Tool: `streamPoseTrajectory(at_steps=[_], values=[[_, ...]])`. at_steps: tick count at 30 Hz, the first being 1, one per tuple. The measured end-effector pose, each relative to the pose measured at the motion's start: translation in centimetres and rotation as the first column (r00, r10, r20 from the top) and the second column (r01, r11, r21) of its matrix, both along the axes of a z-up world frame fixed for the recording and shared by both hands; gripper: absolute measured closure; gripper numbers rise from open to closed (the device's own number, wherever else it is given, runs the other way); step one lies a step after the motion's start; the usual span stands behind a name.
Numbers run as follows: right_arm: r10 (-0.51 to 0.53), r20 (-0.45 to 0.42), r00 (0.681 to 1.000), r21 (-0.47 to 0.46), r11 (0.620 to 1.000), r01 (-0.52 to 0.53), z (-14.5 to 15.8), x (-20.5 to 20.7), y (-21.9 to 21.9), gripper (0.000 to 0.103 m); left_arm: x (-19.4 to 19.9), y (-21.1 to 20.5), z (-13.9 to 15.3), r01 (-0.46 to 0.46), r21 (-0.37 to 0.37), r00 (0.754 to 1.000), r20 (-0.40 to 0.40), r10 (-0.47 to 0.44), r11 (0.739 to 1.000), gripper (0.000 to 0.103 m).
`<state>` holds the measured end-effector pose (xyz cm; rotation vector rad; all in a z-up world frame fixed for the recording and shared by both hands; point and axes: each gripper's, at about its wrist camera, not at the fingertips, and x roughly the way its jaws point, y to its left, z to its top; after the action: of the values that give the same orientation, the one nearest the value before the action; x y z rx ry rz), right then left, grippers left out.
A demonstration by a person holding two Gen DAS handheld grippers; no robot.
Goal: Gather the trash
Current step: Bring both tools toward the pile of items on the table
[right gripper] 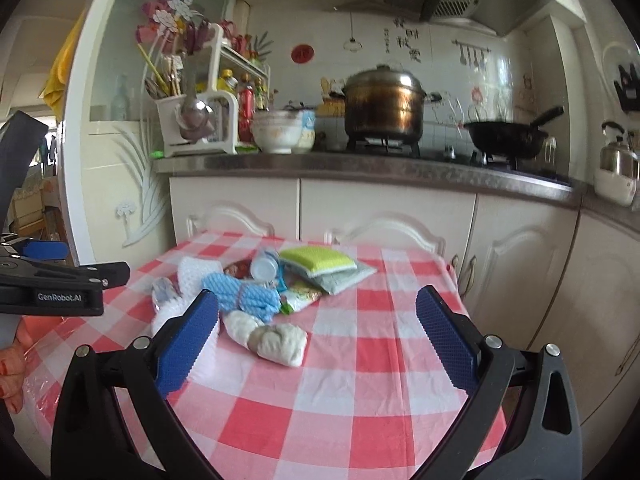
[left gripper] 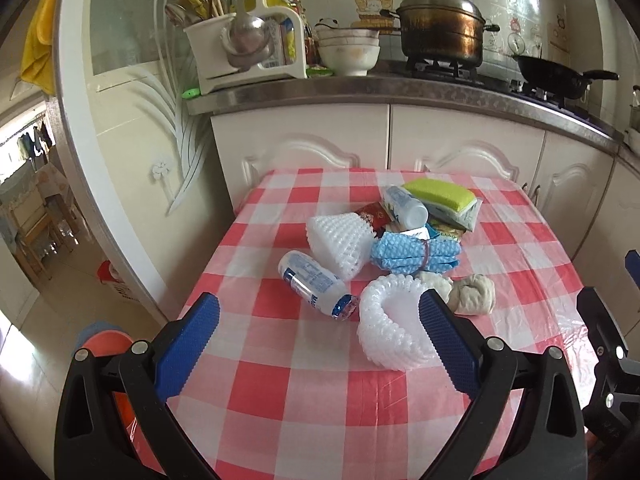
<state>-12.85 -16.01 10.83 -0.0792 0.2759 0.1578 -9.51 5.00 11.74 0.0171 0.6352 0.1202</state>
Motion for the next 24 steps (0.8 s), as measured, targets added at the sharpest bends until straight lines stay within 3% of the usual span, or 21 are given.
streamPoseTrajectory(at_steps=[10,24], values=[[0.003,0.138,0.99,-0.019,1.0,0.0,4.8,-4.9,2.8,0.003,-4.1,1.8,3.2,-0.012,0.016,0.996,0.088,0.011,1.0,0.005],[0.001,0.193,0.981,-0.009,1.0,0.001,9.2,-9.6,4.6,0.003,-8.8,4.0,7.1,-0.037,0.02,0.978,0.204,0.032,0.999,0.005]])
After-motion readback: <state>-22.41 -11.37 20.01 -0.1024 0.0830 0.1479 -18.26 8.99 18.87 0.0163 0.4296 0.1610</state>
